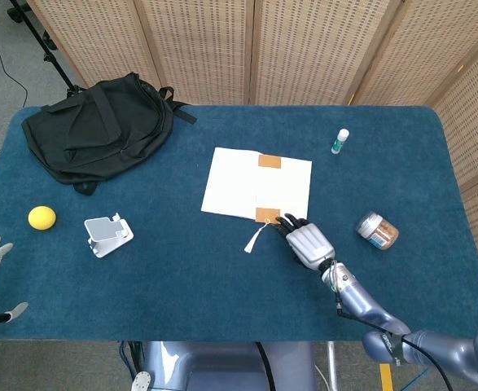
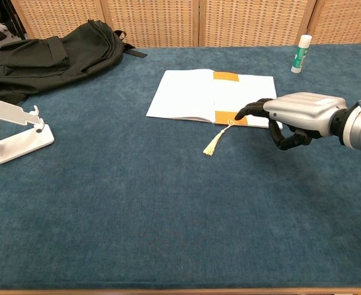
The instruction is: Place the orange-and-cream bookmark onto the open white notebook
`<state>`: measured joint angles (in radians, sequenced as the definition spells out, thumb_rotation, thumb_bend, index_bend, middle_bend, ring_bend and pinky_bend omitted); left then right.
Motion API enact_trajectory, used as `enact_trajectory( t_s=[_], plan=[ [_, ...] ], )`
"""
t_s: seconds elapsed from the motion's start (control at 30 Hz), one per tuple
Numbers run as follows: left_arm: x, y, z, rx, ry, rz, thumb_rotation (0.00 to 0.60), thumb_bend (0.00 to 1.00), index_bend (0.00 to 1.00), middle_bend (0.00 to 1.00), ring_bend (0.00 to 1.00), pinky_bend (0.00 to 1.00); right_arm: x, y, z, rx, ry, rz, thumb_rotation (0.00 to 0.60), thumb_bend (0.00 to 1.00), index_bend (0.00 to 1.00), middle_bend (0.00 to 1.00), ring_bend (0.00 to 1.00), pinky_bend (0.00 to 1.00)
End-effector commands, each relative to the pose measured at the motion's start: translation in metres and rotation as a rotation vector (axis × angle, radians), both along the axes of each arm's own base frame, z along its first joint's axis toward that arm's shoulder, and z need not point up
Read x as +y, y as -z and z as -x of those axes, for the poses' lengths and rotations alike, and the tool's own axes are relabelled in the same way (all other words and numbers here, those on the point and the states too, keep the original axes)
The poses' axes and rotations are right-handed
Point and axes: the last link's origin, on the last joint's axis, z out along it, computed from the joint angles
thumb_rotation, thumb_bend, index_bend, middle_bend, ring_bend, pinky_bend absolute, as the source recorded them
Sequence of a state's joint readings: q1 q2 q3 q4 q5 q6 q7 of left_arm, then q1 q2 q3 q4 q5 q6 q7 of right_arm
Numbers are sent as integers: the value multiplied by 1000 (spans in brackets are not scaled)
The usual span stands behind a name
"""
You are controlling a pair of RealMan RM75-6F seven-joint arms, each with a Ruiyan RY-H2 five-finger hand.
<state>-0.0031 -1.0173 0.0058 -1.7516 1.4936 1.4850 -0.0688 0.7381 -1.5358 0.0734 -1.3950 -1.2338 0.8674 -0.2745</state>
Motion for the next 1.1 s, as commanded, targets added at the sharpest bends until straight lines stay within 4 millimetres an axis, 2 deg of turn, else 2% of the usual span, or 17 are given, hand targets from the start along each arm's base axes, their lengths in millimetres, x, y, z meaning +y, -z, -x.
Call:
enact_trajectory(
  t_s=[0.03,0.33,0.63,1.1],
  plan=[
    [0,0,0,0,-2,1,600,0,0,0,0,0,-1,5,-3,-2,-3,-4,600,1000,111,76,0,198],
    [1,0,1,-2,-4,0,600,0,0,0,0,0,-8,18,-7,3,6,-4,600,1000,111,76,0,198],
    [0,-1,1,-4,-4,-1,600,0,0,0,0,0,-10,24,-4,12,27,-4,600,1000,111,76,0,198],
    [0,-1,1,-3,-5,0,600,0,0,0,0,0,-9,31,-12,-3,39,13,600,1000,111,76,0,198]
  ],
)
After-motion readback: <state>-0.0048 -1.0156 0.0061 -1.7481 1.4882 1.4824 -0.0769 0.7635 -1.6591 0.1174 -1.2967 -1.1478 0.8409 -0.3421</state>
